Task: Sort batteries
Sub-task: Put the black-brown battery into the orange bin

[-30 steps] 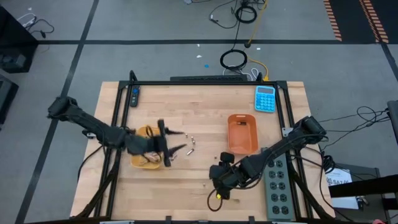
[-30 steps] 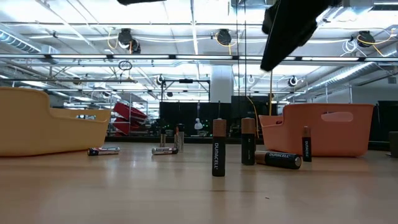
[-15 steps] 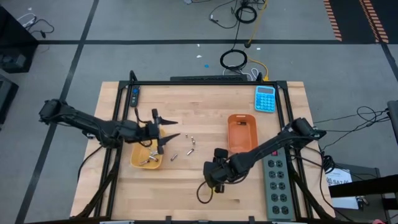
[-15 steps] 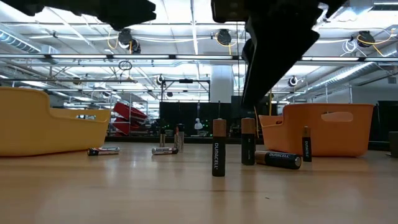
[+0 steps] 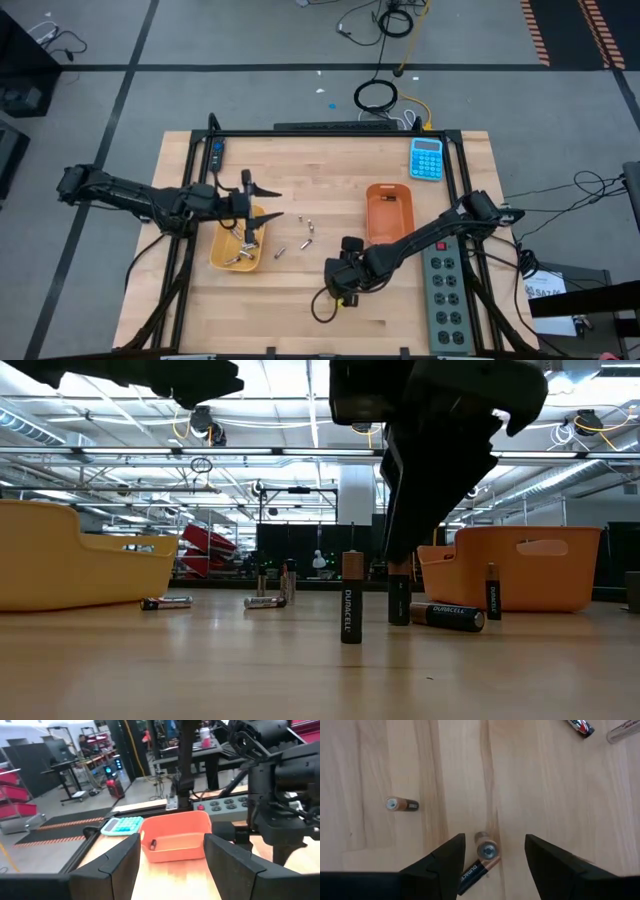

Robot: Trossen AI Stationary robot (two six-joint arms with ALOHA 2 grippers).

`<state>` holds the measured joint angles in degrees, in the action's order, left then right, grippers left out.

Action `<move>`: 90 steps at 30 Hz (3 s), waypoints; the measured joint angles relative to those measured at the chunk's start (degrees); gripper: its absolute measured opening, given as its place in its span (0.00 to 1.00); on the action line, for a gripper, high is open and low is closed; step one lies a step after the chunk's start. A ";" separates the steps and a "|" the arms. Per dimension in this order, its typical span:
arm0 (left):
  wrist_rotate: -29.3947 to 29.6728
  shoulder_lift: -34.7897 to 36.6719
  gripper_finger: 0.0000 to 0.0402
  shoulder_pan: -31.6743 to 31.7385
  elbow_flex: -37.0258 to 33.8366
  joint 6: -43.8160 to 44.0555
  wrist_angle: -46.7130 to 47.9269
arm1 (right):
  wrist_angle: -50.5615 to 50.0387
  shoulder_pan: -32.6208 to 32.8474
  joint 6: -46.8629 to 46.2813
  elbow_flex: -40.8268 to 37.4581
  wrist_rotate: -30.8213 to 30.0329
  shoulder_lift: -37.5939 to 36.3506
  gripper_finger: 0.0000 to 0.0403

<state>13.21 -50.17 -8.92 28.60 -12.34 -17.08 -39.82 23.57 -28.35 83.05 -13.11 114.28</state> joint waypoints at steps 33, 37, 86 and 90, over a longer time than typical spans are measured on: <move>-15.65 4.17 0.57 0.71 0.00 2.06 9.20 | 5.85 0.00 -3.57 -4.14 1.48 0.00 0.38; -15.57 4.17 0.57 0.71 0.00 2.12 9.16 | 8.56 -0.29 -3.86 -6.39 2.29 0.00 0.36; 4.63 3.42 0.57 15.40 0.09 -26.63 -17.36 | 50.54 -24.57 35.93 -33.57 7.28 -24.19 0.07; 4.61 3.41 0.57 18.32 0.09 -27.50 -18.22 | 54.16 -23.36 34.65 -40.47 1.83 -31.41 0.07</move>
<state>17.82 -46.76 9.40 28.69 -39.83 -35.30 14.34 0.21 6.31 42.58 -11.27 82.87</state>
